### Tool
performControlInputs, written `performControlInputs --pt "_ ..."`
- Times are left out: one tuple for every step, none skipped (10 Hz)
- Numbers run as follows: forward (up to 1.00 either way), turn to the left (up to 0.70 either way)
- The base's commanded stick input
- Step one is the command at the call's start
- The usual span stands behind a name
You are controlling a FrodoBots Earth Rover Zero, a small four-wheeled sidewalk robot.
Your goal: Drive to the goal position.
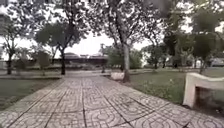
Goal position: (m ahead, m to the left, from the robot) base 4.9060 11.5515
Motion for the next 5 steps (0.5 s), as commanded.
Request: performControlInputs --pt "0.70 0.27" --pt "0.70 0.27" --pt "0.70 0.27" --pt "0.70 0.27" --pt "0.70 0.13"
